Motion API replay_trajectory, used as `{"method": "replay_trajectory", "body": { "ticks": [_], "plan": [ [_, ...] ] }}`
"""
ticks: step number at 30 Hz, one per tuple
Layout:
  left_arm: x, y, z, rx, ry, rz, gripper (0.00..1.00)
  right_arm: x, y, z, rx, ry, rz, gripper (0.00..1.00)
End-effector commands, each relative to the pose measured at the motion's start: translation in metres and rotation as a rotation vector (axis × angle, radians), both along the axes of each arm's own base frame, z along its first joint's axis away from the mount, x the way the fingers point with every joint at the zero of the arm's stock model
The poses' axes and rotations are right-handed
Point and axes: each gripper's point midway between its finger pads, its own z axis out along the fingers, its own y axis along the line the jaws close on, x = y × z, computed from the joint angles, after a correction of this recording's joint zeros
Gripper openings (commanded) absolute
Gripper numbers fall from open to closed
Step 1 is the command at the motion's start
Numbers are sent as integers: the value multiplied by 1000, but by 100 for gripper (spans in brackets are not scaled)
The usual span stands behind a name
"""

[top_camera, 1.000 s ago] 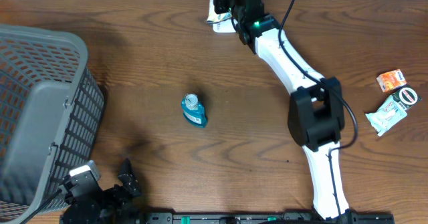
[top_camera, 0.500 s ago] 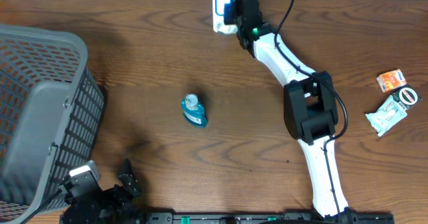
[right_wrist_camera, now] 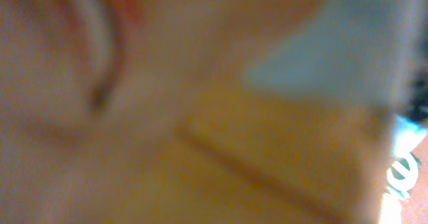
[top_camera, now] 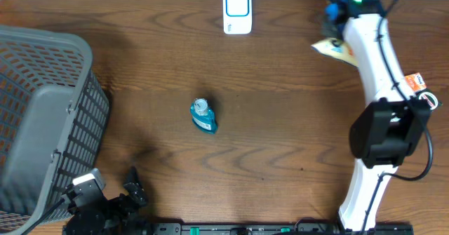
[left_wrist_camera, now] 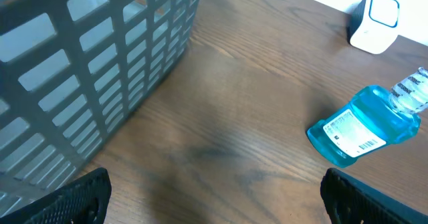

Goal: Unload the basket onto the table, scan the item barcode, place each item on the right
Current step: 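Carry the snack bag to the right edge and release it, then reach the right gripper to the blue mouthwash bottle and grasp it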

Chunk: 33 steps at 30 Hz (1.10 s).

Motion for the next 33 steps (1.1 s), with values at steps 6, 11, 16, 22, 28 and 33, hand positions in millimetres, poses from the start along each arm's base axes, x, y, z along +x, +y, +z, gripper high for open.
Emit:
{"method": "replay_trajectory", "body": {
  "ticks": [6, 11, 16, 22, 28, 33],
  "plan": [
    [-1, -1, 3, 12, -12, -14, 99, -53, -138, -57, -82, 2, -504, 39],
    [-1, -1, 3, 12, -12, -14, 99, -54, -123, -39, 78, 11, -465, 99],
    [-1, -1, 3, 12, -12, -14, 99, -50, -30, -15, 461, 44, -283, 99],
    [-1, -1, 3, 12, -12, -14, 99, -100, 106, -12, 892, 339, -122, 99],
    [-1, -1, 3, 12, -12, -14, 99, -152, 144, -31, 818, 566, -176, 99],
    [-1, -1, 3, 12, -12, -14, 99, -194, 150, -59, 634, 711, -181, 99]
  ]
}}
